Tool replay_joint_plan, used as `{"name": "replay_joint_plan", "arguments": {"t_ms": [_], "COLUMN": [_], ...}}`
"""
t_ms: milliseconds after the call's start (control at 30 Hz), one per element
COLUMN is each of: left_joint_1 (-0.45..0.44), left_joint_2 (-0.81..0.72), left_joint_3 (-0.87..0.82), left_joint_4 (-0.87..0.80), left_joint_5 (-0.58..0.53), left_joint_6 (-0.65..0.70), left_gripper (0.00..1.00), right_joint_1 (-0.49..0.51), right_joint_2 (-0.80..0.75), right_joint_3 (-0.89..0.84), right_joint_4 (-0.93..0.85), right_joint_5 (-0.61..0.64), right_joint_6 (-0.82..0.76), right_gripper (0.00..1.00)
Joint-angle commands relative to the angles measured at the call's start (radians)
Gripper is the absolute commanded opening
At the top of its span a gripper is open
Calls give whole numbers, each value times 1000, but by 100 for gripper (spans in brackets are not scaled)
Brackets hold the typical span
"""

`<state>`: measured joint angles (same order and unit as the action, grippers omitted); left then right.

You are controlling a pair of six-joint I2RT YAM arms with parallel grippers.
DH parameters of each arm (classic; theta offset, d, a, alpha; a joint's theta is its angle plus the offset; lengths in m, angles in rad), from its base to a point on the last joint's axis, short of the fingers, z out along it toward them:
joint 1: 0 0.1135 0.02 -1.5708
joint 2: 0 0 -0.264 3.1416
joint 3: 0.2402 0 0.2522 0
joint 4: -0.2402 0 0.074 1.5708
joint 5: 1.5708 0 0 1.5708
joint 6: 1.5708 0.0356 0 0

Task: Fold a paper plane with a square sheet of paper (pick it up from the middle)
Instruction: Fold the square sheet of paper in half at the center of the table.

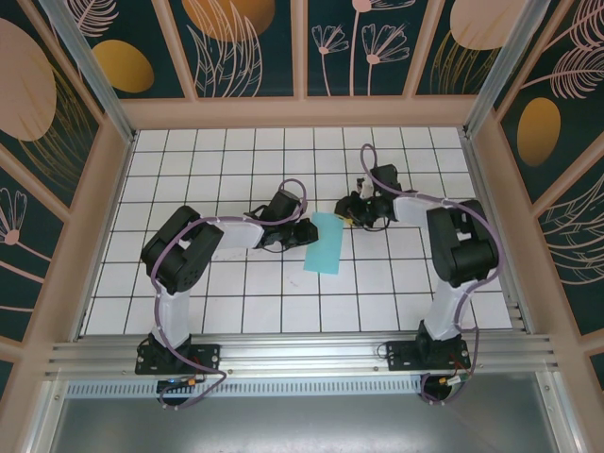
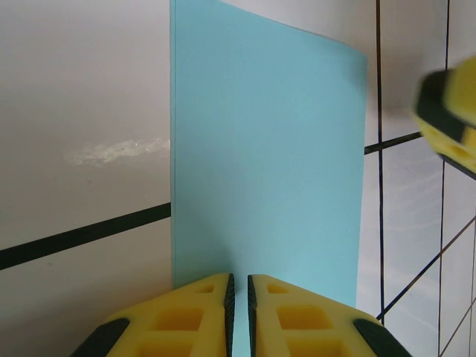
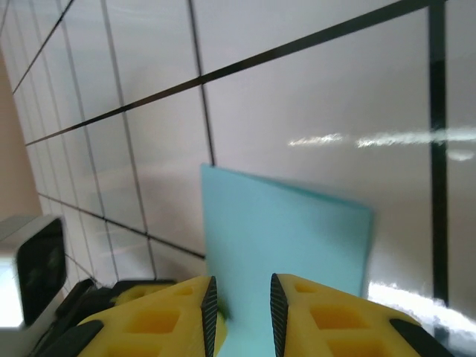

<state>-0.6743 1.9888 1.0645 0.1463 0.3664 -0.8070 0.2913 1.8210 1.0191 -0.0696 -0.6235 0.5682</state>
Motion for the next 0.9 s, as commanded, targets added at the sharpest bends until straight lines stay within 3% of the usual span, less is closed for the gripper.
{"name": "replay_joint_plan", "arguments": {"t_ms": [0,267,633,867], "left_joint_1": [-4,-3,-4,-4], "left_joint_2": [10,17,13,27], "left_joint_3": [-1,1,-2,6], "left_joint_4": [-80,-82,-80,-89], "left_joint_5": [-7,-1,-3,2], "left_joint_6": [17,20,16,32], "left_gripper": [16,16,16,16], "right_joint_1": [21,85,55,8], "right_joint_2": [-59,-46,-163,-27], "right_joint_3": [-76,-199,-231,-9], "right_joint_4": [35,122,85,7], "right_joint_5": [-27,3,62,57], "right_joint_6": [29,79,69,19], "right_gripper": [30,30,30,29]}}
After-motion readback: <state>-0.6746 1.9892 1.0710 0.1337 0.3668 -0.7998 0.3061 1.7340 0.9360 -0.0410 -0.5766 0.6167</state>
